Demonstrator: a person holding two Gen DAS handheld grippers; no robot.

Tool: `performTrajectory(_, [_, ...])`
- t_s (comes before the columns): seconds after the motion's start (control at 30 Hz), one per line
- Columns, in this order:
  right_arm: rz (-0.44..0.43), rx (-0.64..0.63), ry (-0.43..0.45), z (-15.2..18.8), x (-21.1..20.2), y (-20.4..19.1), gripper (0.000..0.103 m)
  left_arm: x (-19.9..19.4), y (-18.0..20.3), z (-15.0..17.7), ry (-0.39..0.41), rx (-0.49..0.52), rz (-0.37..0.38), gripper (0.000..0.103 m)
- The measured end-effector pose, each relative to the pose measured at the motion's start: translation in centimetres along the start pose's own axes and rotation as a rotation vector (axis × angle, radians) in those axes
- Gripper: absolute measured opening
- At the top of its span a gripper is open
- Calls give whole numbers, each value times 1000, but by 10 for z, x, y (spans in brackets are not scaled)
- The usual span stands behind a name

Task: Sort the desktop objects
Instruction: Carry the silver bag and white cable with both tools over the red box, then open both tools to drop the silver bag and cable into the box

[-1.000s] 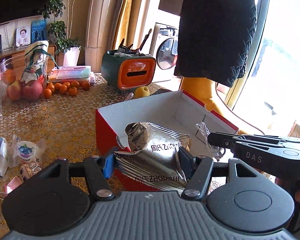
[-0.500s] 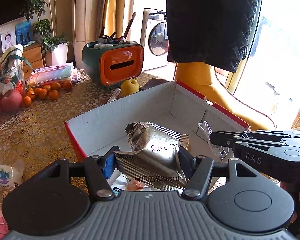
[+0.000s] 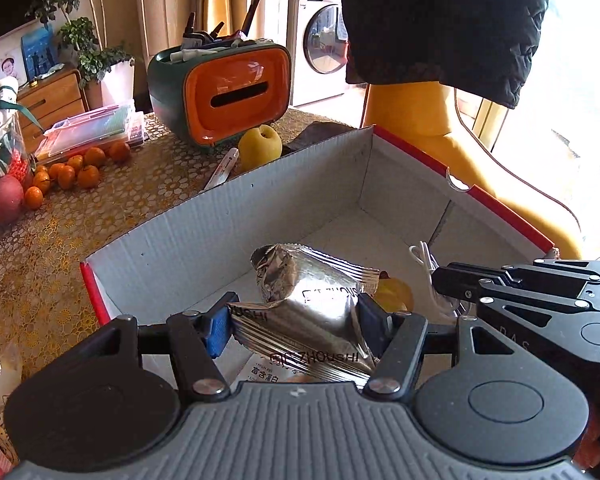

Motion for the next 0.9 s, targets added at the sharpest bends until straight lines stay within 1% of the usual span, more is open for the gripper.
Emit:
performTrajectory(0.13, [-16,-10,-12,-2,7,-2,5,11,0,0,-23,18,-29,63])
performTrajectory(0.23, [-20,-26,-16,-1,11,-5,5,19,-3,0,-43,14,-37,63])
performTrajectory(0.43, [-29,-34,-32,-1,16,-8,5,32,-1,0,-135,29,-41,63])
performTrajectory(0.63, [-30,-39,-38,-2,17,-9,6,39,-9,3,-195,-27,-29,64])
performTrajectory(0.77, [-27,-52,-24,-1,15,-9,18,37,-12,4,-198,-60,-13,65])
performTrajectory(0.9, [-25,-57,-17,-1,10,-8,19,33,-11,4,-184,-65,-2,65])
Point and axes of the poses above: each gripper's, at about its wrist camera, not at the fingertips, and x roughly the way its jaws point, y to its right, z to its underside, the point moved 5 cm from there along x, roughly the way its jaws point, and after that the axes turned 8 degrees about z, right-handed, at the moved point
